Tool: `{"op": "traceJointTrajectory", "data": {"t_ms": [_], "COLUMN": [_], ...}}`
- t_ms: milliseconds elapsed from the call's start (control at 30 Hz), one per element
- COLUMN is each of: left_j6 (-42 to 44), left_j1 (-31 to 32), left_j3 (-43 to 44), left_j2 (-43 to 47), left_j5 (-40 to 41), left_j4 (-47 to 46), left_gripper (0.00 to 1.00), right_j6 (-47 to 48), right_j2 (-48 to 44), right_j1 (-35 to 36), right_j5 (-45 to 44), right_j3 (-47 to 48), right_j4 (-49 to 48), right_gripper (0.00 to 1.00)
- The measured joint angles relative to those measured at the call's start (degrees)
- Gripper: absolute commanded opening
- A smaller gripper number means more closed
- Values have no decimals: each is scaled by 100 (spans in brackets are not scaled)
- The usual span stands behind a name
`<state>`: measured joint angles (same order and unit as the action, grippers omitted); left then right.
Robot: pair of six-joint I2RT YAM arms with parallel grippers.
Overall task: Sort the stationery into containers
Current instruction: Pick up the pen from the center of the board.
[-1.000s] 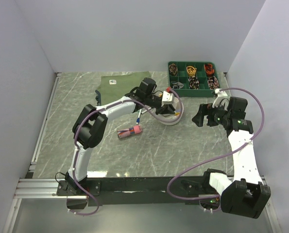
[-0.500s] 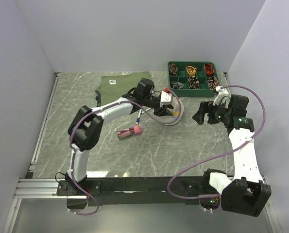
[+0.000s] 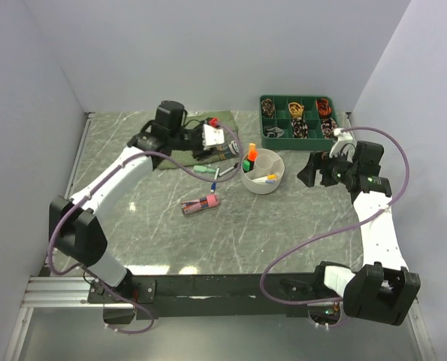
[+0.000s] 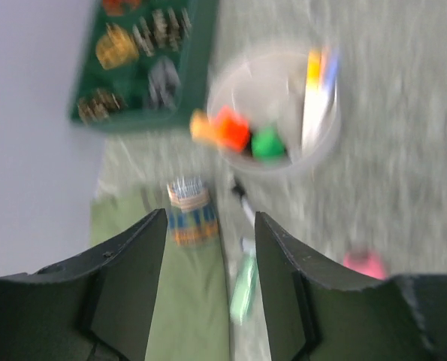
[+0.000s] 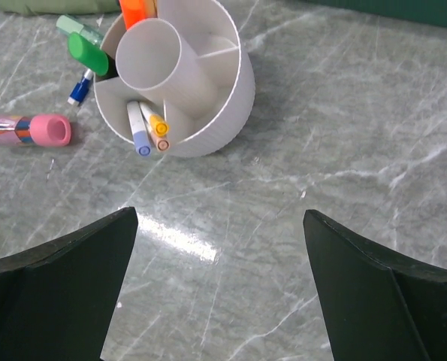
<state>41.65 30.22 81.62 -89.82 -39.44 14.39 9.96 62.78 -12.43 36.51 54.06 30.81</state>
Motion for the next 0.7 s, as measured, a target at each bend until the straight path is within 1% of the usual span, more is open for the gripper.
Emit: {"op": "traceJointTrajectory", "data": {"t_ms": [100, 200, 267, 300, 367, 433, 533, 700], "left_j6": [1263, 2929, 4238, 4763, 5554, 6107, 6601, 6937], "left_j1": [-494, -841, -975, -1014, -1051, -1038, -933, -691], "left_j3": [387, 1357, 2280, 2621, 2894, 2857, 2669, 2542], "left_j2": [-354, -1134, -1858, -2188, -2592, -2833, -3049, -3211], "left_j5": [-245, -280, -267, -260, -175, 37, 341, 503], "left_j4": [1338, 2924, 3993, 4380, 4828, 5246, 5659, 5945], "left_gripper": [57, 55, 54, 54, 54, 54, 54, 54], "right_j6": [24, 52, 63, 74, 118, 175, 258, 310], "right_j2": [94, 229, 352, 409, 507, 531, 529, 529], "right_j1": [0, 0, 0, 0, 0, 0, 0, 0], "right_j5": [46, 109, 144, 155, 173, 173, 177, 188], "right_j3": [129, 295, 398, 439, 487, 490, 490, 479], "right_j4": [-66, -107, -122, -125, -120, -92, -48, -20], "right_gripper": [100, 100, 100, 100, 100, 100, 100, 100]}}
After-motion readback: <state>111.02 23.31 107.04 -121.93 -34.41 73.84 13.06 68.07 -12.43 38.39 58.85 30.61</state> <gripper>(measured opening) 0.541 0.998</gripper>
